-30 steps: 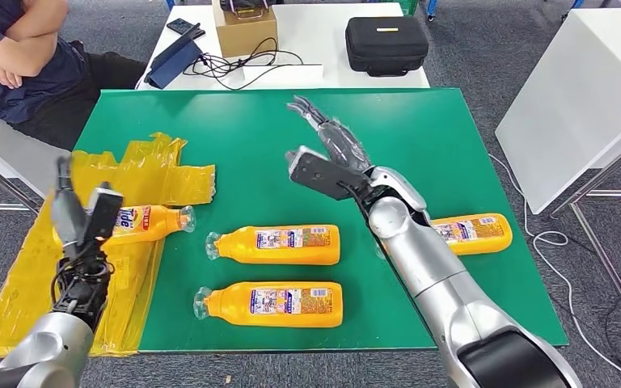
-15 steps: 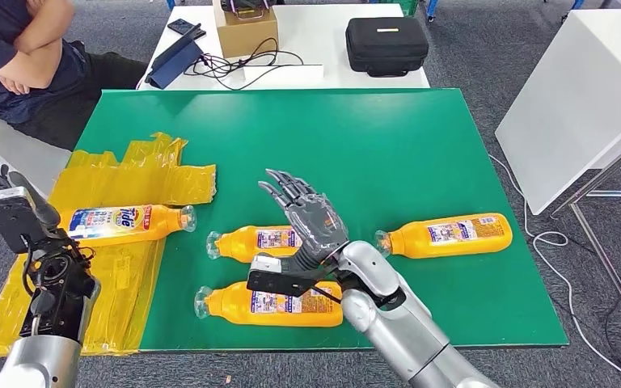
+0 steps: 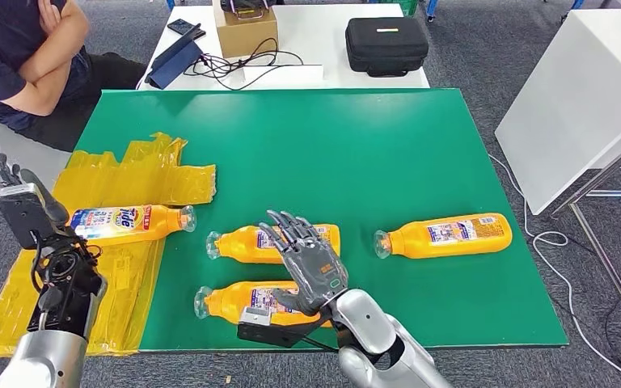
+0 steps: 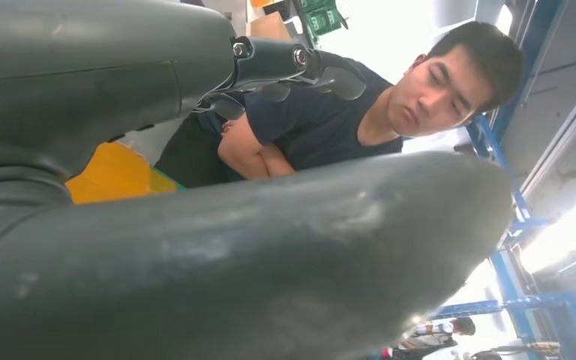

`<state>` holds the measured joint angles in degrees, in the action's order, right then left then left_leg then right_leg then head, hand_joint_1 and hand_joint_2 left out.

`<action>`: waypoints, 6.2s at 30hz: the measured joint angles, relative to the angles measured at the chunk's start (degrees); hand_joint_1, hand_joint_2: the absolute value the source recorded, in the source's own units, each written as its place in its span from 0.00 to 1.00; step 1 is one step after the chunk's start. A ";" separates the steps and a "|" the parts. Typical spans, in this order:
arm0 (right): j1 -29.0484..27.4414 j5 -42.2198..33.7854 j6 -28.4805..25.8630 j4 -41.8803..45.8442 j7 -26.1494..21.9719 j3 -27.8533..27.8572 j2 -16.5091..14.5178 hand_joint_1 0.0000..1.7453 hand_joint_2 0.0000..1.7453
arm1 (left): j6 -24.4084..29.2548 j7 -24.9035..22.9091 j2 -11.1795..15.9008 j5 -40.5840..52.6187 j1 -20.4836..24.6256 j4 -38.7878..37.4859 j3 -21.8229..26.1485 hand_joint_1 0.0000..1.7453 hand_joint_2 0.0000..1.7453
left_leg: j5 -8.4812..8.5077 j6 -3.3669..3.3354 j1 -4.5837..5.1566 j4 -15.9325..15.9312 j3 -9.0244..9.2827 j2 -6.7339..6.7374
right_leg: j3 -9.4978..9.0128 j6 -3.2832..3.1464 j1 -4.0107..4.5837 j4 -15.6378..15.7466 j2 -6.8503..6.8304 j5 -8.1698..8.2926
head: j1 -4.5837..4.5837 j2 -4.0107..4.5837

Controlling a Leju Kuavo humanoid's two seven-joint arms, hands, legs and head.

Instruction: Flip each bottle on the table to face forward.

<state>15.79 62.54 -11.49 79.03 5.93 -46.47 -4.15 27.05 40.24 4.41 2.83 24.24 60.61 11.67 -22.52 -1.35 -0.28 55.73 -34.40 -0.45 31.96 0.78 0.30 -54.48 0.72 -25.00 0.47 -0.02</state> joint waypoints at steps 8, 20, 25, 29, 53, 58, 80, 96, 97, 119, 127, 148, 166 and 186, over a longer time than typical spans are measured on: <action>-2.52 -1.34 2.57 0.51 1.11 0.21 0.20 0.00 1.00 | 0.02 0.00 -0.19 0.79 1.18 -1.76 0.00 0.00 0.00 | 0.00 0.00 0.00 0.00 0.00 0.01 | 0.00 0.00 0.00 0.00 0.00 0.00 | 0.00 0.00; -3.93 -3.68 6.19 0.73 2.95 0.74 0.94 0.00 1.00 | 0.65 0.00 -0.79 1.48 4.00 -4.24 0.00 0.00 0.00 | 0.00 0.00 0.00 0.00 0.00 0.01 | -0.01 0.00 0.00 0.00 0.01 0.00 | 0.01 0.00; -4.29 -2.97 7.57 0.15 4.75 1.22 1.01 0.00 1.00 | 0.94 0.00 -0.80 1.14 4.05 -4.39 0.00 0.00 0.00 | 0.00 0.00 0.00 0.00 0.00 0.01 | -0.01 0.00 0.00 0.00 0.00 0.00 | 0.01 0.00; -5.20 -1.66 8.03 -1.84 5.82 2.37 1.15 0.00 1.00 | 1.16 0.00 -0.70 0.39 3.59 -4.38 0.12 0.00 0.00 | 0.00 0.00 0.00 -0.01 -0.02 -0.01 | -0.03 0.00 0.00 0.00 0.00 0.00 | 0.01 0.00; -1.76 -0.98 9.19 -15.63 4.64 5.09 -0.21 1.00 1.00 | 1.40 0.00 -0.48 -1.06 1.96 -3.15 0.65 0.00 0.00 | -0.02 0.02 0.00 -0.02 0.26 0.03 | -0.24 -0.02 0.01 0.02 0.02 -0.01 | 0.02 0.00; -0.82 -1.31 9.20 -17.04 4.57 5.09 -0.33 1.00 1.00 | 1.20 0.00 -0.49 -1.11 1.94 -3.07 0.83 0.00 0.00 | -0.02 0.03 -0.01 -0.03 0.50 0.04 | -0.45 -0.05 0.00 0.04 0.01 -0.03 | 0.01 0.00; -2.35 -8.35 7.77 -12.31 2.07 7.13 0.94 1.00 1.00 | -0.15 0.00 -0.97 -1.13 4.10 -4.57 0.57 0.00 0.00 | -0.02 0.03 0.01 -0.02 0.36 0.10 | -0.32 -0.03 0.00 0.02 0.02 -0.01 | 0.01 0.00; -1.15 -36.40 12.73 5.56 -15.36 20.31 2.55 1.00 1.00 | -44.29 -7.30 -3.68 -24.80 5.67 -11.85 -1.78 0.00 1.00 | 0.03 0.01 0.10 0.01 0.10 -0.01 | -0.12 0.01 -0.18 0.01 -0.01 0.04 | 0.00 0.00; -0.27 -37.52 12.92 6.12 -16.02 21.83 2.60 1.00 1.00 | -46.56 -8.36 -4.11 -26.36 5.27 -11.40 -2.39 0.00 1.00 | 0.03 0.01 0.12 0.02 0.09 -0.01 | -0.12 0.01 -0.19 0.01 0.00 0.04 | 0.01 0.00; 16.02 -44.33 7.16 -9.95 -19.40 30.05 2.76 1.00 1.00 | -49.40 -13.14 -5.97 -31.39 -0.07 -0.05 -9.93 0.00 1.00 | 0.04 0.01 0.08 0.01 0.00 0.00 | -0.06 0.02 -0.10 -0.01 0.00 0.05 | 0.02 0.00; 29.52 -36.68 0.82 -33.36 -19.03 26.38 -6.62 1.00 1.00 | -50.25 -13.15 -7.74 -33.24 3.85 -2.16 -13.78 0.00 1.00 | 0.10 0.03 0.04 0.04 0.04 -0.02 | -0.04 0.03 -0.06 -0.09 0.00 0.07 | 0.03 0.00; 33.73 -43.66 -1.51 -44.80 -11.97 7.28 -16.76 1.00 1.00 | -49.97 -14.05 -11.91 -34.24 9.26 -8.04 -17.55 0.00 1.00 | 0.09 0.05 0.04 0.04 -0.13 -0.02 | 0.12 0.02 -0.07 -0.09 0.00 0.05 | 0.02 0.00; 33.54 -52.05 -3.19 -43.34 -7.81 -8.37 -16.95 1.00 1.00 | -49.30 -14.01 -11.97 -34.24 9.30 -8.81 -17.51 0.00 1.00 | 0.09 0.05 0.04 0.03 -0.14 -0.01 | 0.12 0.01 -0.05 -0.09 0.00 0.04 | 0.02 0.00; 33.55 -55.47 -3.35 -44.31 -8.70 -13.10 -16.34 1.00 1.00 | -47.83 -13.05 -11.97 -33.27 6.99 -6.71 -17.38 1.00 1.00 | 0.09 0.05 0.04 0.03 -0.15 -0.02 | 0.13 0.01 -0.05 -0.09 0.00 0.04 | 0.02 0.00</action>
<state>49.34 7.07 -14.84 34.72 -2.76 -59.57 -20.49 -20.78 27.19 -7.56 -30.44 31.23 53.91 -5.70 -22.44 -1.30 -0.24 55.76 -34.54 -0.46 32.09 0.79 0.25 -54.58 0.71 -24.96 0.49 -0.02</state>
